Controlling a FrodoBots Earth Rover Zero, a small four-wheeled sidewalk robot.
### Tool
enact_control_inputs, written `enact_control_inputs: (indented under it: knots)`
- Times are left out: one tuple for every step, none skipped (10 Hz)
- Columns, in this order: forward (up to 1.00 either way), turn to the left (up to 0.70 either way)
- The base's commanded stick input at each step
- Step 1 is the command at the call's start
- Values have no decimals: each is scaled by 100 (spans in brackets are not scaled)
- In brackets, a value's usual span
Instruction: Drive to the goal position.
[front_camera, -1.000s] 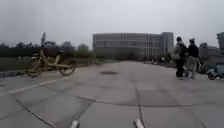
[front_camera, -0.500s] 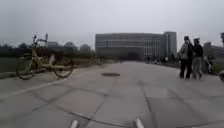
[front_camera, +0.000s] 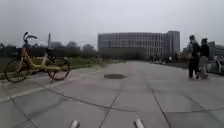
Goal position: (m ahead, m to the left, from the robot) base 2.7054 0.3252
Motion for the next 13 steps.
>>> enact_control_inputs:
  knots:
    - [100,4]
    - [100,4]
    - [100,4]
    - [100,4]
    - [100,4]
    - [100,4]
    - [100,4]
    - [100,4]
    - [100,4]
    - [100,4]
    - [100,4]
    - [100,4]
    - [100,4]
